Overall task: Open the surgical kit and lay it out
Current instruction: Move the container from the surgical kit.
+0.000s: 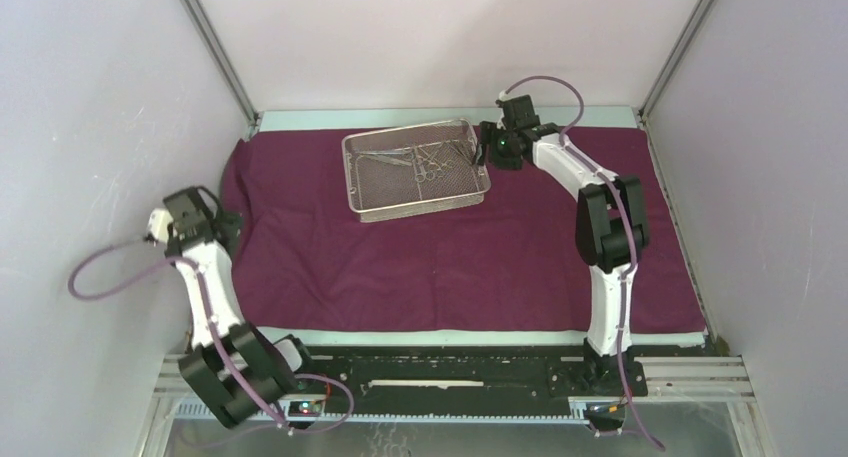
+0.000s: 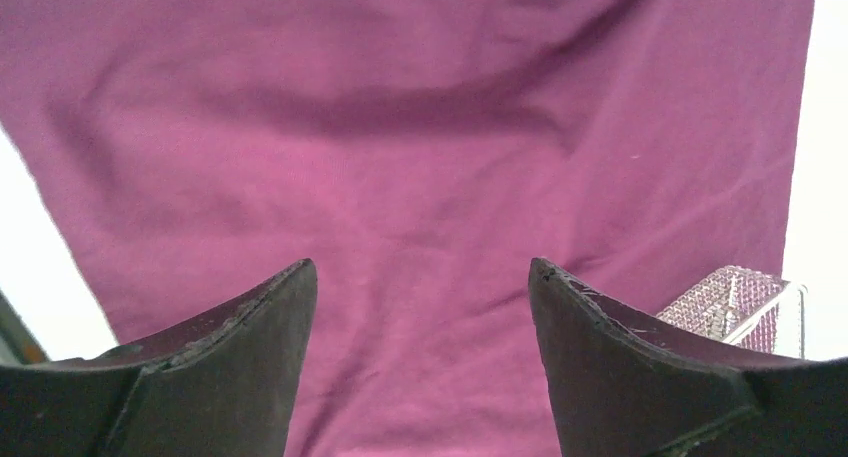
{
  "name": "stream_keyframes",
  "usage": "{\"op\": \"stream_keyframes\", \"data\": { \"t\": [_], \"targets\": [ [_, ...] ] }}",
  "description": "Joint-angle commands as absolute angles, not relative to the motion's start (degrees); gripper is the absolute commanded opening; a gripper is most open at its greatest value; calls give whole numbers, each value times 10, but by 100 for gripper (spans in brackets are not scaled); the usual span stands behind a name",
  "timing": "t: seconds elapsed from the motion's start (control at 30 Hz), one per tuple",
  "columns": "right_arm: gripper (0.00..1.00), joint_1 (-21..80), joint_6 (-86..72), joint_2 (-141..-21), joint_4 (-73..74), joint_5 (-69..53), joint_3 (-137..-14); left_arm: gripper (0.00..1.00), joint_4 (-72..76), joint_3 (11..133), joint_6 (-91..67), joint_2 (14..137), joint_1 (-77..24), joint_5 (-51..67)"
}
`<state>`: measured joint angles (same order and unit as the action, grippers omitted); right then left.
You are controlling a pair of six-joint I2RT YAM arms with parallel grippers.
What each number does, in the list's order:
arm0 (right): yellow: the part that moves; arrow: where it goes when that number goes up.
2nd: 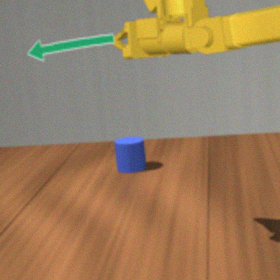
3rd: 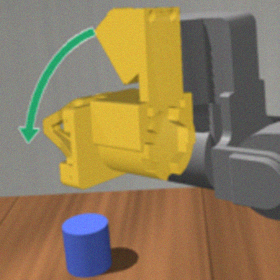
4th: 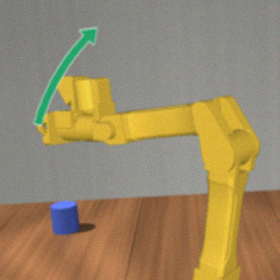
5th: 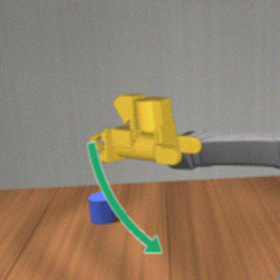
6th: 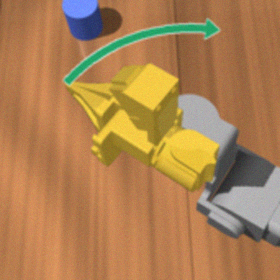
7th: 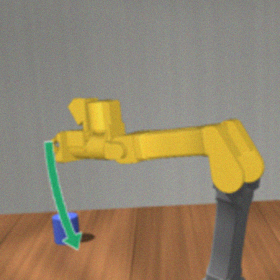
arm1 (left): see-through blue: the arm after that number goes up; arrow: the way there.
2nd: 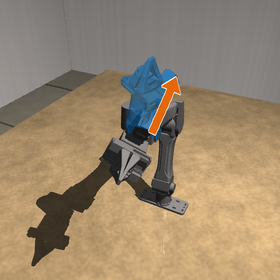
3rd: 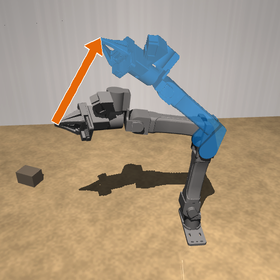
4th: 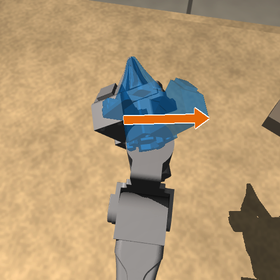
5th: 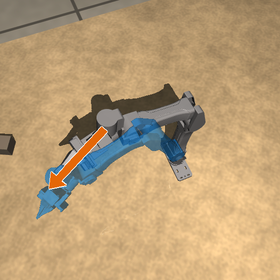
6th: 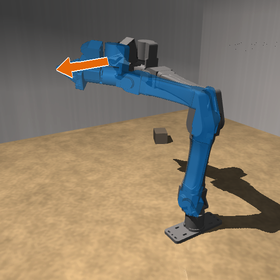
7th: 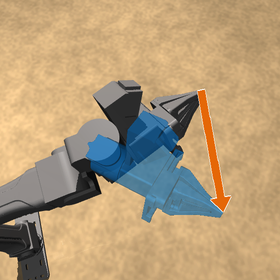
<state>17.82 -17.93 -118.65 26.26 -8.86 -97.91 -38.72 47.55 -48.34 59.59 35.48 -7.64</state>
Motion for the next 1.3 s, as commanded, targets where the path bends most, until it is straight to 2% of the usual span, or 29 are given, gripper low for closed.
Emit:
{"op": "stream_keyframes", "data": {
  "t": [0.0, 0.2, 0.33, 0.77, 1.03, 1.27],
  "targets": [
    [74, 193, -157, -1217, 292, -83, -1025, 82, -386, 604, -443, 700, 288, -141],
    [73, 205, -159, -1231, 302, -85, -1048, 82, -369, 728, -424, 855, 258, -167],
    [73, 209, -167, -1223, 296, -93, -1039, 82, -347, 742, -435, 908, 266, -165],
    [73, 207, -177, -1163, 257, -90, -959, 82, -234, 555, -450, 870, 397, -66],
    [73, 218, -179, -1150, 250, -97, -947, 80, -217, 498, -442, 849, 451, -76],
    [73, 218, -185, -1133, 230, -104, -909, 73, -229, 465, -416, 859, 476, -101]
  ]
}}
